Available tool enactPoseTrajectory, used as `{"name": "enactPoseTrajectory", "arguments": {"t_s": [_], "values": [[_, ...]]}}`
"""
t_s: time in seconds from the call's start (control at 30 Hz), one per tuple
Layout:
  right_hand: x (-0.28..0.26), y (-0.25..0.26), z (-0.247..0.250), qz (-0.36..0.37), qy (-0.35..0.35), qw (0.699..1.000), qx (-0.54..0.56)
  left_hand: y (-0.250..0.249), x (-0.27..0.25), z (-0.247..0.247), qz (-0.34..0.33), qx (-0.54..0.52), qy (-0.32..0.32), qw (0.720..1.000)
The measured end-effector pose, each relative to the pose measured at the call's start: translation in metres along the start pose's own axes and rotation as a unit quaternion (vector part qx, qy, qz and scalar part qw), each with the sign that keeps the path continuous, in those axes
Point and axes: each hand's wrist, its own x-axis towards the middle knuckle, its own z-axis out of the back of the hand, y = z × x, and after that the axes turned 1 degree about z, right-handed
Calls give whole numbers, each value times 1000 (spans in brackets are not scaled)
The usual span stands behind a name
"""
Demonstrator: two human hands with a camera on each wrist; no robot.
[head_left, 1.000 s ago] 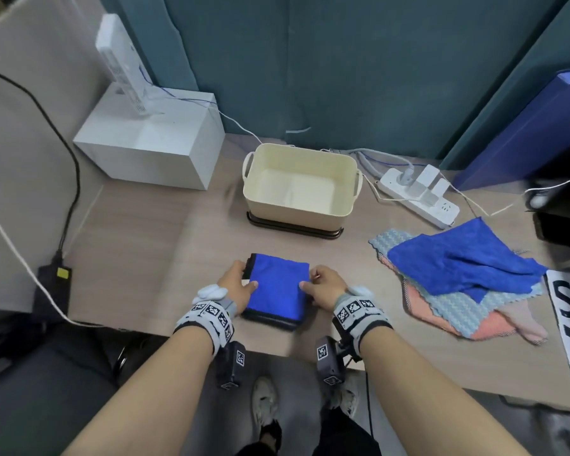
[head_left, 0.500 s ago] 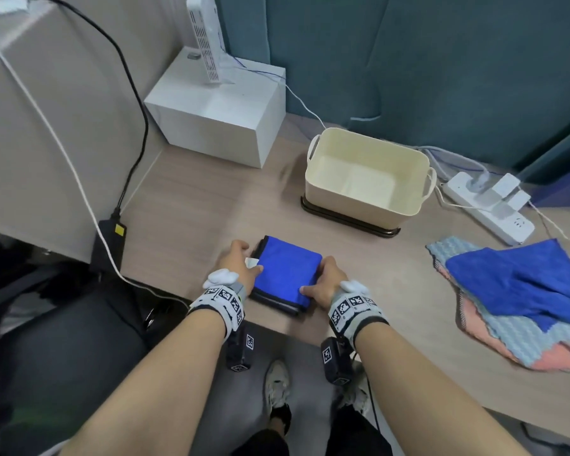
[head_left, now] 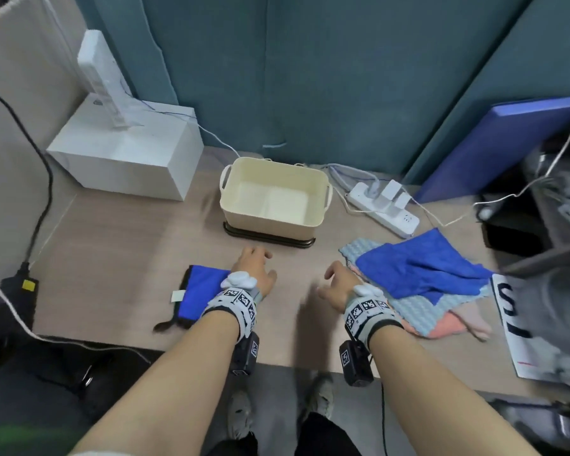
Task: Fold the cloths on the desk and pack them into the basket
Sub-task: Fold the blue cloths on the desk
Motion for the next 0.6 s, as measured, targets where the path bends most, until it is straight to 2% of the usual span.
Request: {"name": "enactPoseTrajectory", "arguments": {"t_s": [0.07,0.17,0.27,0.4,0.5,0.6], "values": [[-4,-42,30,-27,-32,999,13,-49,6,-31,-61,20,62,996],[-6,-95,58,-61,-71,995,34,-101,9,-71,-135,50,106,984],[0,-151,79,-92,-52,994,30,-153,15,-118,-169,90,132,973],[17,-184,82,-76,-45,996,28,-184,24,-153,-209,163,119,957],[25,-188,78,-72,-57,996,-1,-191,32,-165,-229,215,130,941],[33,-187,75,-69,-67,994,-59,-193,39,-171,-231,200,115,945]]}}
